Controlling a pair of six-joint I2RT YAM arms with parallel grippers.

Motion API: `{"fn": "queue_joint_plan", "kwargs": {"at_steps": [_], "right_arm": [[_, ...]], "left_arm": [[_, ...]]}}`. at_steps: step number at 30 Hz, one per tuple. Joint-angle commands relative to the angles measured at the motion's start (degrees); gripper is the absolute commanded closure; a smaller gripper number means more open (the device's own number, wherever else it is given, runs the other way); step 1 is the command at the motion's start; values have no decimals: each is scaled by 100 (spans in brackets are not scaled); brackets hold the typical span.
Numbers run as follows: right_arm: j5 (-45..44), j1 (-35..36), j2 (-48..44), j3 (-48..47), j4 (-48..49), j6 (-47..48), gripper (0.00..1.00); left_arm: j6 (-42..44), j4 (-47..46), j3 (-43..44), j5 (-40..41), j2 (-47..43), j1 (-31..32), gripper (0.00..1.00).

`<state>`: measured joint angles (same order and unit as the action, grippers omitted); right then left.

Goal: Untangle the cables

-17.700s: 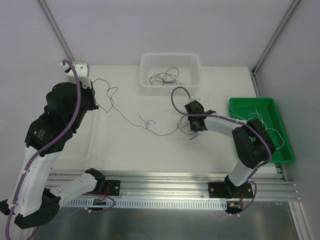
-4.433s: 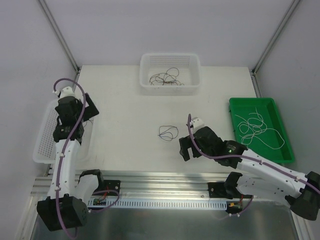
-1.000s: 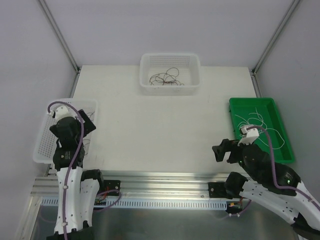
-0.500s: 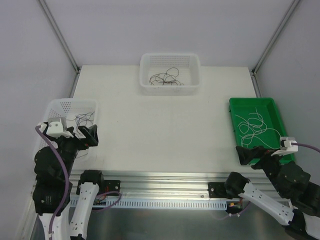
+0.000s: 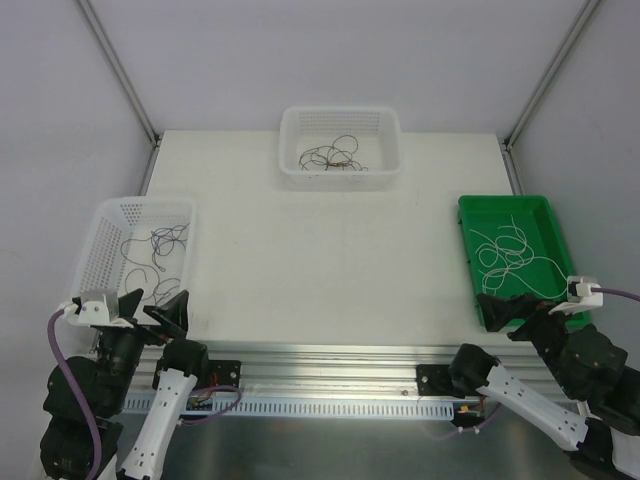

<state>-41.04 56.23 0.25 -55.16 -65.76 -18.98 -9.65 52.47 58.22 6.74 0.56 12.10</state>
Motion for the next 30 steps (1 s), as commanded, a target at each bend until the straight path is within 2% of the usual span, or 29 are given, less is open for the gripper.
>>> {"fn": "queue_joint_plan", "kwargs": {"at_steps": [1,9,30], "right_arm": [[-45,20,-1080,-109,-122,-106,3],[122,20,-1080,-65,-139,-149,3],[78,11,-1080,-39,-51,-53,3]], "left_arm": [[-46,97,-21,257,-486,100,1],[-186,132,-47,512,-961,153,1],[-345,132,-91,705,-970,153,1]]}}
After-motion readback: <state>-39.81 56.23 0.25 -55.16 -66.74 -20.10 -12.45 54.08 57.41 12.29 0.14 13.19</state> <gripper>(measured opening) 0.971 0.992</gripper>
